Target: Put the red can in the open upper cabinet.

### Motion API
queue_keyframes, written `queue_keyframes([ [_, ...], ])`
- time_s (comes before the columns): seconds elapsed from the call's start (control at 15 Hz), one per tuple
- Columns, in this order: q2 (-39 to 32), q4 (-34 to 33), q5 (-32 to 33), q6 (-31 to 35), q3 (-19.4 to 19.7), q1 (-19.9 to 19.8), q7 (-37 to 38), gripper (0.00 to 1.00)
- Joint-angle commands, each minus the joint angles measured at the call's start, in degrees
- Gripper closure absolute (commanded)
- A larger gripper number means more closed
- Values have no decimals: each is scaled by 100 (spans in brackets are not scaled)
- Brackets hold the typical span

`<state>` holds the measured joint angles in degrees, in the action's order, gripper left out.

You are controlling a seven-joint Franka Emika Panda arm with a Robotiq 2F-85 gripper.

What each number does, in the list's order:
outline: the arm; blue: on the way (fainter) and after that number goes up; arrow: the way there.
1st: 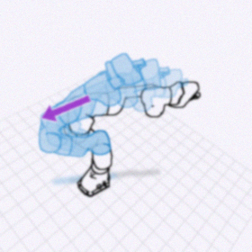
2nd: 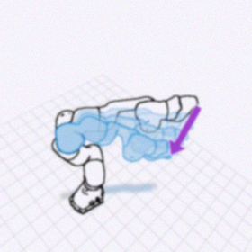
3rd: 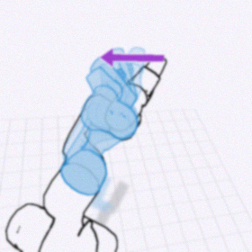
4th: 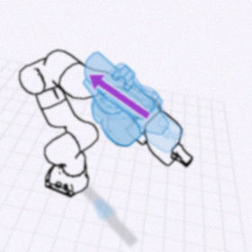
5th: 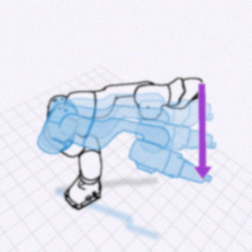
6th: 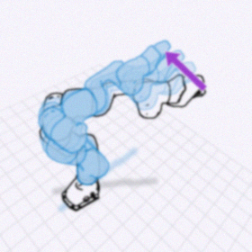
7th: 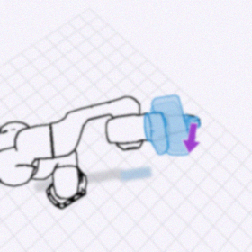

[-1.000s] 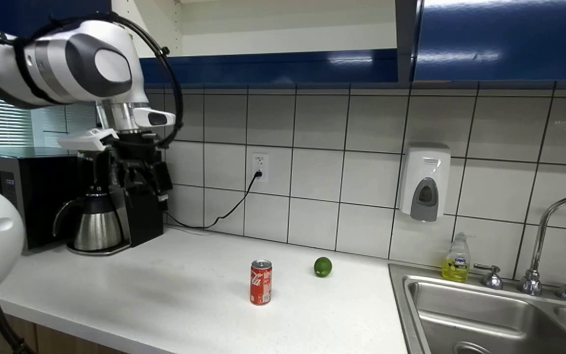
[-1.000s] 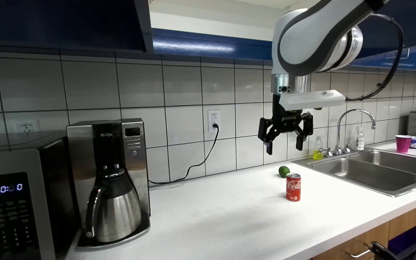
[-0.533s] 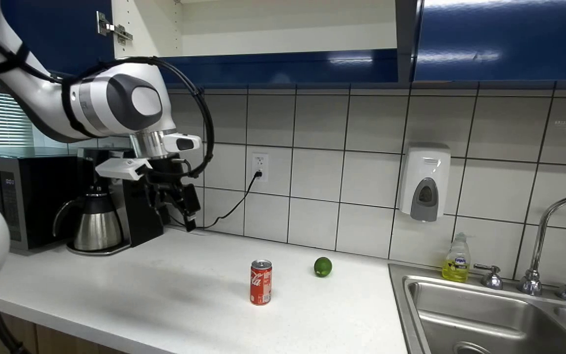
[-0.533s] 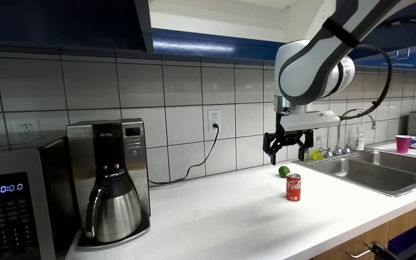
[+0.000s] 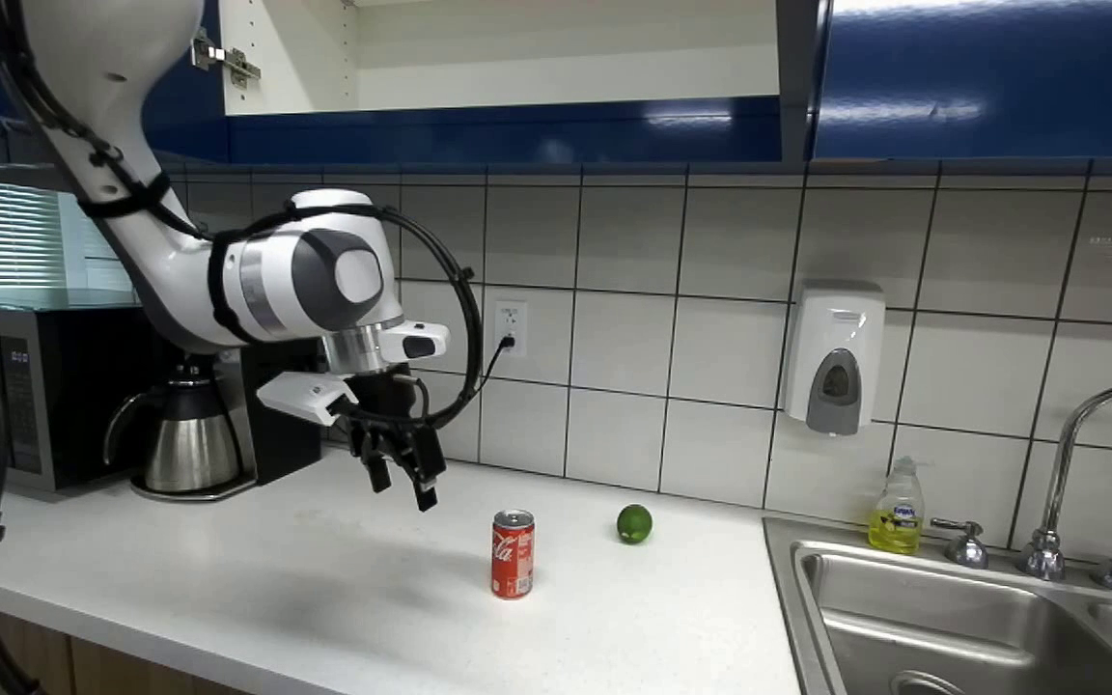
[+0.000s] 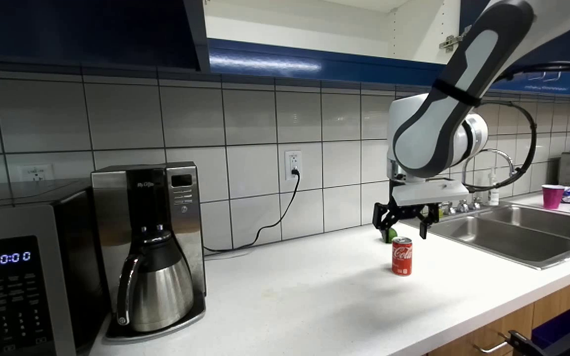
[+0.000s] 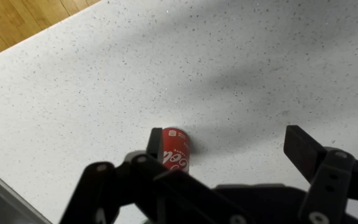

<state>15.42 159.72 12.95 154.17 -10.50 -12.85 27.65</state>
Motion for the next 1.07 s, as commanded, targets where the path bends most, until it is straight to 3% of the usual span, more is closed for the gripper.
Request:
queue_keyframes([
  [0.0, -558, -1, 688, 581, 85, -335, 505, 0],
  [0.4, -1076, -1, 1899, 1156, 333, -795, 1290, 0],
  [1.0, -1310, -59, 3661, 1436, 733, -1303, 2458, 0],
])
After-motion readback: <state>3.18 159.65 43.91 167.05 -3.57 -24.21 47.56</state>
